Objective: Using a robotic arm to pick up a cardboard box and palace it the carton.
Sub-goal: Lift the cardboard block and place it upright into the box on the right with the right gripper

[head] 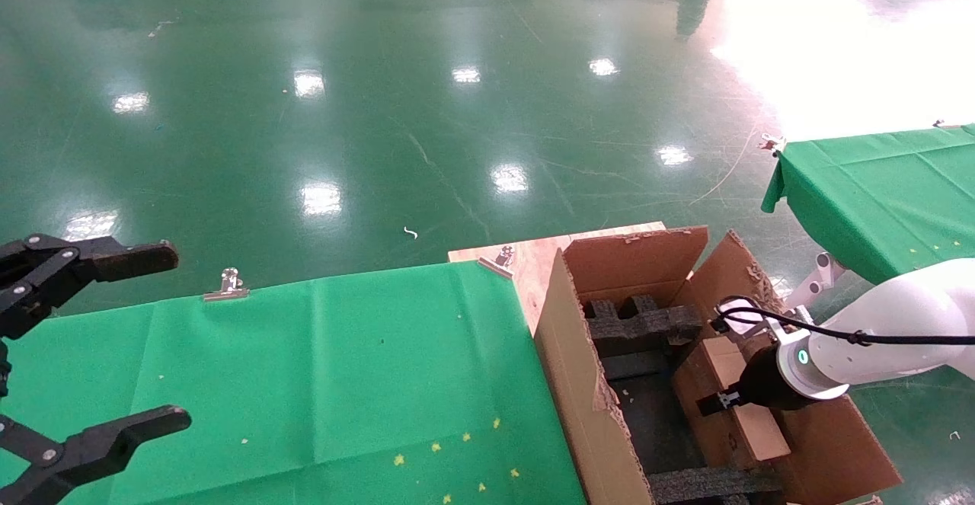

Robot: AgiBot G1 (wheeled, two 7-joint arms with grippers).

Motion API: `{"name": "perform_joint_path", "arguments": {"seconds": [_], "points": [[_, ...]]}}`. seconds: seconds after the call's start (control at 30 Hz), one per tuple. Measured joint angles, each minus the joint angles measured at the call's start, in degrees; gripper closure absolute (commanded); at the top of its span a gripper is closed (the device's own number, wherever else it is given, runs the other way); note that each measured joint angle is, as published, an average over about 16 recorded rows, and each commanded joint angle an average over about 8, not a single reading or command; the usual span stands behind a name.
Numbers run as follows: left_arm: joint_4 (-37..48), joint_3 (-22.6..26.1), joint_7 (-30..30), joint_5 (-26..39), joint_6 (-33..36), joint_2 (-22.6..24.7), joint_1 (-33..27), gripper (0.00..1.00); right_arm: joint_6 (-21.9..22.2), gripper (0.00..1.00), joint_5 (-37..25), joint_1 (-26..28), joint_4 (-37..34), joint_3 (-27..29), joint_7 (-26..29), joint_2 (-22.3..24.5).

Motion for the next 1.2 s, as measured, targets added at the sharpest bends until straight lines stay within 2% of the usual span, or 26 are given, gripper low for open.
{"name": "perform_joint_path", "arguments": {"seconds": [0.7, 1.2], "points": [[0.01, 0.01, 0.00, 0.00, 0.00, 0.00, 0.00, 0.00, -0.36, 0.00, -0.85, 2.49, 0.84, 0.47, -0.35, 1.19], [0.01, 0.01, 0.01, -0.01, 0.00, 0.00, 0.00, 0.00, -0.86, 0.00, -4.25, 9.21, 7.28, 1.84, 1.05, 4.06]]}}
